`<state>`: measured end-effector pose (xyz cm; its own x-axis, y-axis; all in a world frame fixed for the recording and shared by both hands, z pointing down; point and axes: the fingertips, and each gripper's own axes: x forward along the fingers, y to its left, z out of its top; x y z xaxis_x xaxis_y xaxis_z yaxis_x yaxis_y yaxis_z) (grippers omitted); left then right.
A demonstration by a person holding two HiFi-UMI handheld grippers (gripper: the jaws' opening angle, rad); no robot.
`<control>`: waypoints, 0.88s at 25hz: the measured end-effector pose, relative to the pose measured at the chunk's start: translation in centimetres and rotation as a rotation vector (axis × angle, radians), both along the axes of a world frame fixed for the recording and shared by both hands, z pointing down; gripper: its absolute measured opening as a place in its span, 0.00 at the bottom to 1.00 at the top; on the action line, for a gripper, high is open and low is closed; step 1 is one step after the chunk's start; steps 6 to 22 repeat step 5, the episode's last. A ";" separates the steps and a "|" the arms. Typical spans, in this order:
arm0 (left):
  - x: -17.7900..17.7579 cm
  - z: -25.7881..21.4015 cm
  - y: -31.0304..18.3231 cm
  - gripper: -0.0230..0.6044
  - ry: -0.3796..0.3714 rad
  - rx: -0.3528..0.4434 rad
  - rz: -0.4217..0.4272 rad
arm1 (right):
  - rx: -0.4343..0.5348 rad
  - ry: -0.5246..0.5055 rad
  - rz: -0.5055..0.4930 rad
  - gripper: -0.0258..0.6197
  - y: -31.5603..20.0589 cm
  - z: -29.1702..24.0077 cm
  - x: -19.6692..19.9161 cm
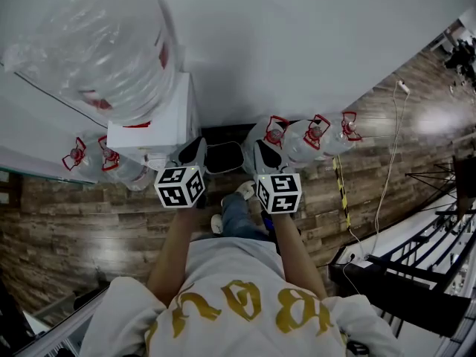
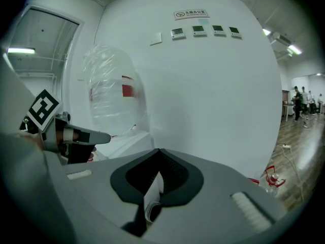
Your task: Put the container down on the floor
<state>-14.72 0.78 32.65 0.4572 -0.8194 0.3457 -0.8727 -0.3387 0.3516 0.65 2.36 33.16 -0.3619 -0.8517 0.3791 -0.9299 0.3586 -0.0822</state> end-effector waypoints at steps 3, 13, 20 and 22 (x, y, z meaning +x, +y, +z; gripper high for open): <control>-0.4 -0.1 0.0 0.04 0.000 0.001 -0.009 | -0.001 -0.014 0.009 0.09 -0.1 0.1 -0.1; -1.0 -0.2 -0.1 0.04 0.001 0.003 -0.018 | -0.001 -0.021 0.008 0.09 -0.1 0.2 -0.5; -1.0 -0.2 -0.1 0.04 0.001 0.003 -0.018 | -0.001 -0.021 0.008 0.09 -0.1 0.2 -0.5; -1.0 -0.2 -0.1 0.04 0.001 0.003 -0.018 | -0.001 -0.021 0.008 0.09 -0.1 0.2 -0.5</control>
